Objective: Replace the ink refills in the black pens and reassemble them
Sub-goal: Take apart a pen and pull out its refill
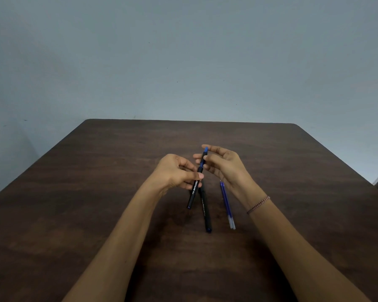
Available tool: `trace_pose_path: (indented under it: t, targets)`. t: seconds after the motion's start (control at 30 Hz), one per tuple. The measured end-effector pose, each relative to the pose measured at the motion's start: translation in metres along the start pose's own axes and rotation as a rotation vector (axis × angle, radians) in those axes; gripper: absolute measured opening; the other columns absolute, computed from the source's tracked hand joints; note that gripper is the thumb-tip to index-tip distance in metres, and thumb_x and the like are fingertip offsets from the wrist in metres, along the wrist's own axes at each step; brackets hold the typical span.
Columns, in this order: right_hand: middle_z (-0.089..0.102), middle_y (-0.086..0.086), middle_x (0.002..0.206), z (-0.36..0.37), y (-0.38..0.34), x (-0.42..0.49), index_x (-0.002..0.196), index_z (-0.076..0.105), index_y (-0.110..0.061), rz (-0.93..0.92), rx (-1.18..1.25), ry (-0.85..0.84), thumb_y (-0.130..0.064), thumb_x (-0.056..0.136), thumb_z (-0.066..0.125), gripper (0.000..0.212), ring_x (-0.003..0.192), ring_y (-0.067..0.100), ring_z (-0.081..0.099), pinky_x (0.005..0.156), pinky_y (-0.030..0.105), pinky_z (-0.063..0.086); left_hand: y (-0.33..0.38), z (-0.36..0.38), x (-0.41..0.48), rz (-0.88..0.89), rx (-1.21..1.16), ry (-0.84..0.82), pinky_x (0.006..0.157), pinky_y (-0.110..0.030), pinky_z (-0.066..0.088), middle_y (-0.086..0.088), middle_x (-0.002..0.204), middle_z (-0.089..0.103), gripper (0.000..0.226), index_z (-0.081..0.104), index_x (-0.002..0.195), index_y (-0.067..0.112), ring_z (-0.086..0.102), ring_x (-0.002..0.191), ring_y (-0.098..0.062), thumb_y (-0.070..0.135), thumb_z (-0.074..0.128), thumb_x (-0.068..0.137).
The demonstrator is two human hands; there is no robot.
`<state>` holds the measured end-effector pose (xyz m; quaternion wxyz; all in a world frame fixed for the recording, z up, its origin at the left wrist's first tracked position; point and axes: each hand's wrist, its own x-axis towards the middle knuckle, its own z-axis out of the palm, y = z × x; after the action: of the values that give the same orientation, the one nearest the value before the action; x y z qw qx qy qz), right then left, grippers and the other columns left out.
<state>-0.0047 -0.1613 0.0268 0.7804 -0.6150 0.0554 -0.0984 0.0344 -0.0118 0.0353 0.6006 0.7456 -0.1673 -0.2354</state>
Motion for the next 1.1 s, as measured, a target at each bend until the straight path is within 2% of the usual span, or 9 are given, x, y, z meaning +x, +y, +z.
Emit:
trace_pose_path:
  t: [0.17, 0.37, 0.57, 0.73, 0.87, 0.97, 1.1]
  targets:
    - [0.072, 0.011, 0.098, -0.0003, -0.0009, -0.0012, 0.115, 0.055, -0.011, -0.019, 0.029, 0.024, -0.002, 0.089, 0.056, 0.028, 0.082, 0.016, 0.07, 0.062, 0.019, 0.054, -0.0005, -0.0014, 0.0008, -0.008, -0.004, -0.014, 0.05, -0.021, 0.055, -0.008, 0.067, 0.072, 0.021, 0.063, 0.086, 0.002, 0.072, 0.063, -0.019, 0.003, 0.077, 0.071]
    - [0.072, 0.01, 0.097, -0.0025, -0.0023, -0.0028, 0.113, 0.053, -0.011, -0.052, 0.043, 0.075, -0.005, 0.088, 0.059, 0.027, 0.078, 0.019, 0.071, 0.061, 0.021, 0.056, -0.0006, -0.0016, 0.0008, 0.003, 0.02, -0.031, 0.05, -0.02, 0.054, -0.007, 0.067, 0.072, 0.02, 0.063, 0.086, 0.003, 0.072, 0.063, -0.018, 0.004, 0.077, 0.071]
    - [0.072, 0.008, 0.09, -0.0029, -0.0043, -0.0032, 0.111, 0.055, -0.01, -0.073, -0.019, 0.096, -0.008, 0.083, 0.066, 0.031, 0.073, 0.015, 0.07, 0.059, 0.019, 0.054, 0.0021, -0.0014, -0.0031, 0.022, 0.031, -0.05, 0.05, -0.019, 0.053, -0.009, 0.075, 0.073, 0.03, 0.065, 0.1, 0.008, 0.072, 0.065, -0.015, 0.005, 0.076, 0.073]
    - [0.069, 0.016, 0.099, -0.0031, -0.0033, -0.0036, 0.102, 0.058, -0.019, -0.074, -0.162, 0.101, -0.015, 0.078, 0.071, 0.027, 0.086, 0.016, 0.066, 0.063, 0.019, 0.048, 0.001, -0.0026, -0.0025, 0.044, -0.002, -0.017, 0.064, -0.027, 0.06, -0.008, 0.079, 0.074, 0.028, 0.066, 0.098, 0.012, 0.073, 0.071, -0.017, 0.009, 0.076, 0.073]
    - [0.068, 0.013, 0.092, -0.0031, -0.0033, -0.0029, 0.101, 0.058, -0.018, -0.062, -0.186, 0.086, -0.015, 0.077, 0.072, 0.028, 0.085, 0.017, 0.062, 0.063, 0.021, 0.045, 0.0007, -0.0025, -0.0022, 0.031, -0.039, -0.022, 0.064, -0.029, 0.06, -0.008, 0.078, 0.074, 0.022, 0.067, 0.096, 0.01, 0.073, 0.071, -0.02, 0.011, 0.075, 0.075]
    - [0.068, 0.007, 0.084, -0.0033, -0.0034, -0.0017, 0.099, 0.058, -0.017, -0.063, -0.162, 0.059, -0.012, 0.077, 0.073, 0.027, 0.08, 0.016, 0.063, 0.061, 0.021, 0.047, 0.0013, -0.0018, -0.0021, 0.027, -0.052, -0.013, 0.06, -0.028, 0.06, -0.008, 0.079, 0.075, 0.017, 0.067, 0.092, 0.009, 0.073, 0.071, -0.022, 0.014, 0.074, 0.077]
    - [0.068, 0.001, 0.078, -0.0021, -0.0029, -0.0013, 0.098, 0.059, -0.015, -0.075, -0.111, 0.026, -0.008, 0.076, 0.072, 0.027, 0.066, 0.006, 0.067, 0.056, 0.016, 0.051, 0.0035, -0.0009, -0.0033, 0.01, -0.046, -0.002, 0.05, -0.022, 0.054, -0.008, 0.077, 0.074, 0.013, 0.066, 0.089, 0.011, 0.073, 0.067, -0.02, 0.013, 0.073, 0.078]
